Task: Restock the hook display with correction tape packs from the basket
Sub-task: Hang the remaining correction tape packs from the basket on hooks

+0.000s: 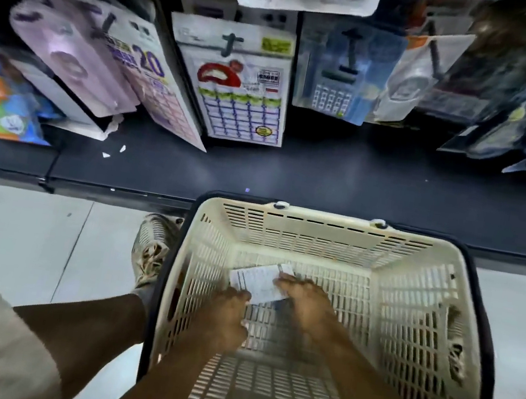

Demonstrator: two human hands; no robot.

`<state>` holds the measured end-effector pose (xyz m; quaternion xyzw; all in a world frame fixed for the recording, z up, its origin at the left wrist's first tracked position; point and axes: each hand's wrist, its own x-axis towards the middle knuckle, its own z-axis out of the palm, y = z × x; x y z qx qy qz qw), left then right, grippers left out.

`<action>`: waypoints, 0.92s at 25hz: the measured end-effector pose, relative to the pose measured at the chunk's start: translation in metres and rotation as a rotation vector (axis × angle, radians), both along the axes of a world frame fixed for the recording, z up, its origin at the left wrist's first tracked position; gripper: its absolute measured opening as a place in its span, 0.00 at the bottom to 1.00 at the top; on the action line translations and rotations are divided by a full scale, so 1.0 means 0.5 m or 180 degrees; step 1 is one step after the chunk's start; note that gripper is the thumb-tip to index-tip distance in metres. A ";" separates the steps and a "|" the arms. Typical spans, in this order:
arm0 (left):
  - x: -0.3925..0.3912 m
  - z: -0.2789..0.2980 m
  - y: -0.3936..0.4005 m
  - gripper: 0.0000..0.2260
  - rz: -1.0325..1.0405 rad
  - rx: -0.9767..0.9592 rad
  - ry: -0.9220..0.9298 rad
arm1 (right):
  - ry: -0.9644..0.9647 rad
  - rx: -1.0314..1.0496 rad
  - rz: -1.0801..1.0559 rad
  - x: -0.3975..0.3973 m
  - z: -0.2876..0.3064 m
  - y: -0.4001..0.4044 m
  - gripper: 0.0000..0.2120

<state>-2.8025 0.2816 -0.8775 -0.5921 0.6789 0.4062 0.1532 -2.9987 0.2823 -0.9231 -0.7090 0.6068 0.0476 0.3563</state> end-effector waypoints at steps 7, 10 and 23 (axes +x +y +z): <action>-0.066 0.140 -0.053 0.13 0.1584 -0.0372 0.1938 | -0.1641 -0.0868 -0.1462 -0.019 0.231 -0.112 0.06; -0.142 0.299 -0.096 0.13 0.2460 -0.0598 0.3246 | -0.2476 -0.2156 -0.3038 -0.054 0.393 -0.116 0.19; -0.146 0.797 -0.240 0.25 -0.0284 -0.3807 0.0323 | -0.3483 -0.2352 -0.3334 -0.234 0.889 -0.131 0.04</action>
